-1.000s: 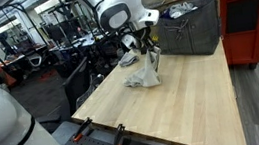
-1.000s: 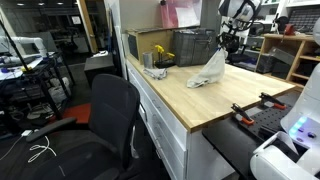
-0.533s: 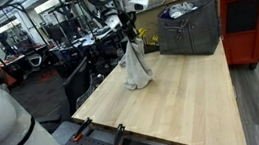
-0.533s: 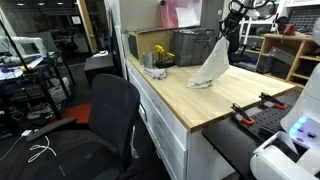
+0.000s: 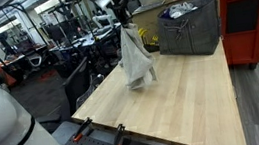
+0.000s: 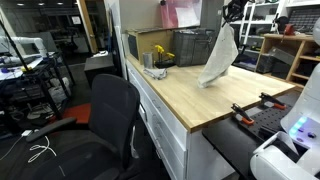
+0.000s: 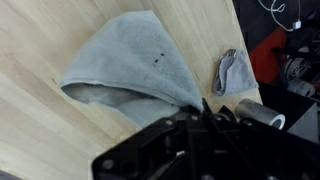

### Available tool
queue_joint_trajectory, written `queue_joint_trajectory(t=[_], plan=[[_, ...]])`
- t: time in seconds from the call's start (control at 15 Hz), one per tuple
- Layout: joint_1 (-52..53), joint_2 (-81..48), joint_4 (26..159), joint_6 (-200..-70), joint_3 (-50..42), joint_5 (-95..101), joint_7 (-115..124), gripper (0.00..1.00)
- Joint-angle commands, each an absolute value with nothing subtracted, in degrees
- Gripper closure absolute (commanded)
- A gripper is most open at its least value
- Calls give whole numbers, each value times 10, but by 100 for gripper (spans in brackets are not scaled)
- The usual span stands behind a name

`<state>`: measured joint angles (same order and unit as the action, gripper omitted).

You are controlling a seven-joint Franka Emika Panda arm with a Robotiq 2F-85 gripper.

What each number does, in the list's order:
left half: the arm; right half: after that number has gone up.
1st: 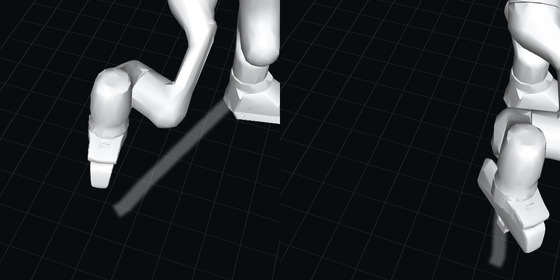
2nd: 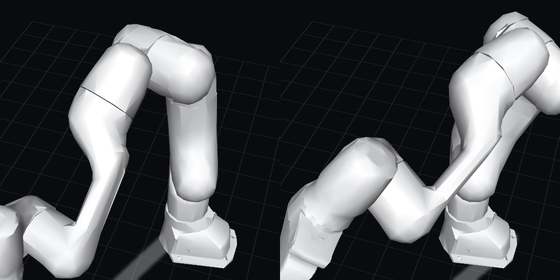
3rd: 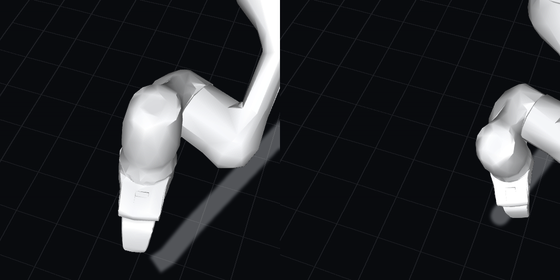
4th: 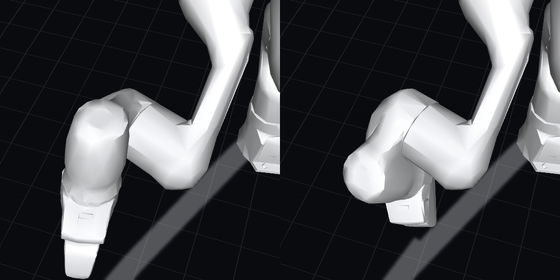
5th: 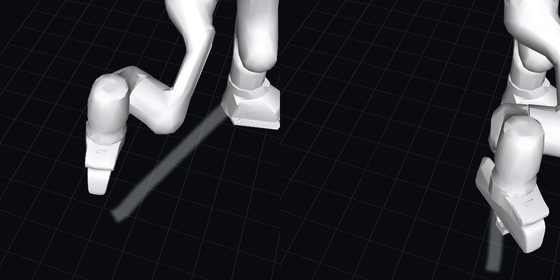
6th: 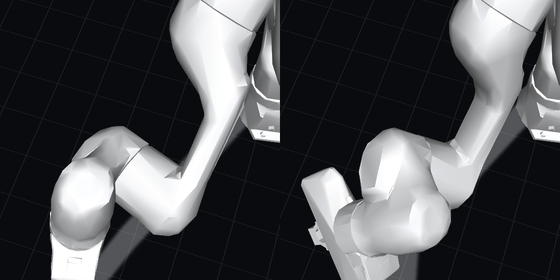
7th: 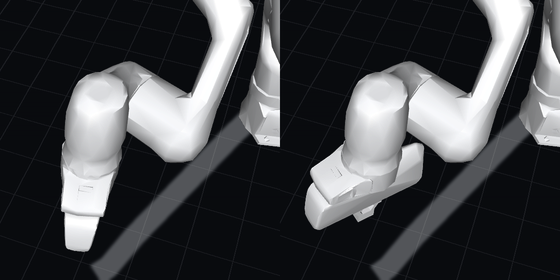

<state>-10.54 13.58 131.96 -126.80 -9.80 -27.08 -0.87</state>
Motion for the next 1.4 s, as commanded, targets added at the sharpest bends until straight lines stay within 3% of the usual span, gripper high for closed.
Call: queue_joint_trajectory(t=[0.0, 0.73, 0.8, 0.93, 1.33], plan=[[-100, 130, 1316, -1297, -84, -219, 55, 99], [-112, -60, 1214, -1447, -107, -109, 207, 99], [-108, -66, 1217, -1471, -111, -85, 239, 71], [-97, -80, 1225, -1513, -121, -34, 298, 64], [-62, -58, 1287, -1546, -123, 44, 370, 18]])
